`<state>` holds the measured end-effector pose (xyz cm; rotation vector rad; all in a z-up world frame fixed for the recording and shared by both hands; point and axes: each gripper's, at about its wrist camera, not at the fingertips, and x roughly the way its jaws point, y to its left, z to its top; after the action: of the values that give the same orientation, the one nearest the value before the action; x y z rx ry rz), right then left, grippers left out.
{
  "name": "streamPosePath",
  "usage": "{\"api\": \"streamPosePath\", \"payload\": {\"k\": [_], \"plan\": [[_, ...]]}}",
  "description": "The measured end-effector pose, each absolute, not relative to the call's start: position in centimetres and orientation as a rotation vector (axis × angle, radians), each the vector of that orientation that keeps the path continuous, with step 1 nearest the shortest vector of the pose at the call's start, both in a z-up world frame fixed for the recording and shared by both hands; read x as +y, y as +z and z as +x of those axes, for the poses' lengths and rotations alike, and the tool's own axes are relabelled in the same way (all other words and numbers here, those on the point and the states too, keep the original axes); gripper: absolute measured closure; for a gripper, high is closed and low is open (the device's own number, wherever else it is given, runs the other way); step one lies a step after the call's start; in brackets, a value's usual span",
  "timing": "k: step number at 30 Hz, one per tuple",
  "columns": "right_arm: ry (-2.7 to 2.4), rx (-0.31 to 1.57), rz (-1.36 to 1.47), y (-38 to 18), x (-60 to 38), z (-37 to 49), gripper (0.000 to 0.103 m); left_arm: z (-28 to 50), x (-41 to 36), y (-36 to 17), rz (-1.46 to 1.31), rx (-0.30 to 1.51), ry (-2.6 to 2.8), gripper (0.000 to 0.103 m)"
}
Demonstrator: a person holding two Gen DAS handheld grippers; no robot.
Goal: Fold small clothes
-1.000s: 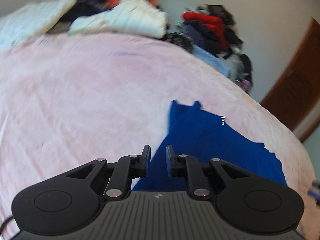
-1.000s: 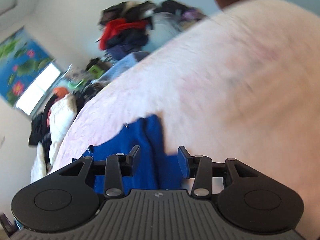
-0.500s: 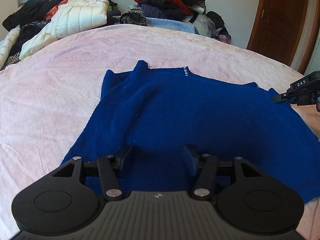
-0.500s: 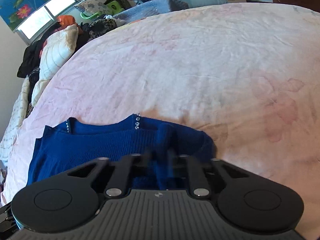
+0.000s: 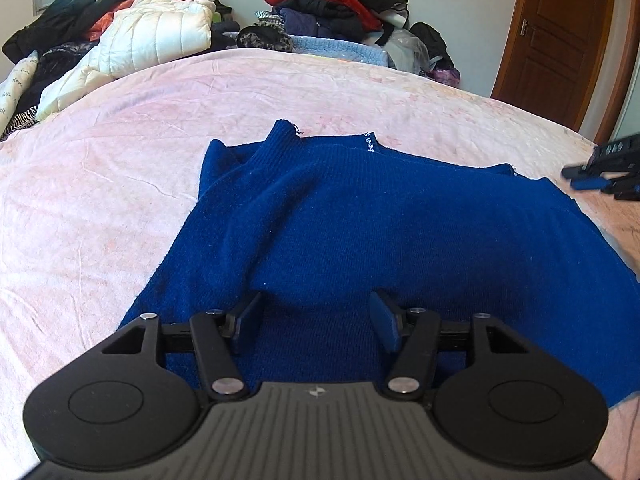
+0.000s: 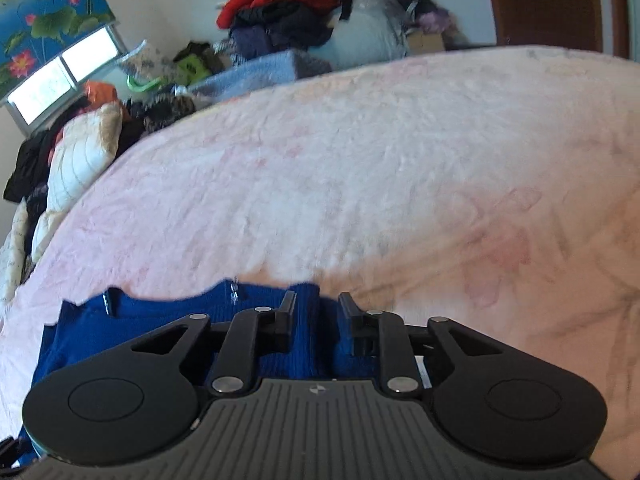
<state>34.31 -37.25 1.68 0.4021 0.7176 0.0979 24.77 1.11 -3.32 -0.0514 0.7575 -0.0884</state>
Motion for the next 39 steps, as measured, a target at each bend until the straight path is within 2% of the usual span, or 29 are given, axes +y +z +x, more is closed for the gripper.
{"api": "streamPosePath", "payload": {"k": [3,4,5,9,10,12,14,17,18,20,21,26,27,29,31,35,36,37,38,39], "plan": [[0.223,0.718,0.424,2.7,-35.4,33.7,0.075,24.8,0.9,-3.3,-0.049,0.757,-0.083,0.043],[0.259,0.736,0.391,2.6,-34.2,33.7,0.067,24.8,0.9,-3.3,-0.05,0.757,-0.082,0.042],[0.282,0.751,0.354,2.2,-33.2,33.7,0.064,24.9,0.8,-3.3,-0.049,0.757,-0.082,0.041],[0.256,0.893,0.257,-1.3,-30.9,35.6,0.063,24.9,1.0,-3.3,-0.057,0.757,-0.086,0.041],[0.27,0.838,0.26,-1.7,-31.0,35.4,0.064,24.9,1.1,-3.3,-0.061,0.755,-0.088,0.041],[0.275,0.849,0.28,-1.9,-31.1,35.8,0.063,24.7,1.7,-3.0,-0.103,0.751,-0.085,0.04],[0.25,0.871,0.302,-1.2,-31.0,35.4,0.063,23.5,3.5,-2.1,-0.234,0.721,-0.049,0.04],[0.347,0.778,0.289,1.3,-30.3,32.4,0.06,20.7,7.2,-1.4,-0.494,0.654,0.031,0.04],[0.388,0.753,0.296,2.0,-30.1,31.3,0.058,19.7,8.4,-1.5,-0.584,0.637,0.066,0.04],[0.464,0.746,0.354,2.2,-29.5,29.5,0.042,17.9,10.4,-2.0,-0.726,0.635,0.137,0.04],[0.499,0.763,0.375,2.0,-29.0,28.8,0.039,17.3,11.0,-2.3,-0.762,0.641,0.176,0.04],[0.505,0.794,0.226,-1.0,-25.1,26.2,0.04,16.6,12.2,-3.7,-0.872,0.706,0.231,0.037],[0.502,0.779,0.22,-1.8,-25.0,25.9,0.04,16.8,12.2,-3.7,-0.871,0.699,0.232,0.033],[0.533,0.704,0.268,-2.5,-25.7,25.2,0.035,17.6,11.9,-3.7,-0.884,0.7,0.222,0.028],[0.546,0.678,0.343,-3.0,-26.4,25.0,0.032,18.6,11.9,-3.9,-0.924,0.691,0.225,0.027],[0.583,0.635,0.446,-4.0,-27.9,25.0,0.032,20.0,10.8,-3.7,-0.898,0.703,0.243,0.028],[0.589,0.633,0.466,-4.0,-28.2,25.1,0.032,20.4,10.3,-3.6,-0.867,0.71,0.244,0.036],[0.593,0.634,0.48,-4.1,-28.3,25.1,0.032,20.7,9.9,-3.6,-0.836,0.725,0.24,0.05],[0.596,0.632,0.489,-4.1,-28.4,25.1,0.031,21.1,9.7,-3.8,-0.818,0.761,0.237,0.073],[0.598,0.63,0.495,-4.2,-28.5,25.1,0.031,21.2,9.5,-3.9,-0.812,0.764,0.25,0.077]]}}
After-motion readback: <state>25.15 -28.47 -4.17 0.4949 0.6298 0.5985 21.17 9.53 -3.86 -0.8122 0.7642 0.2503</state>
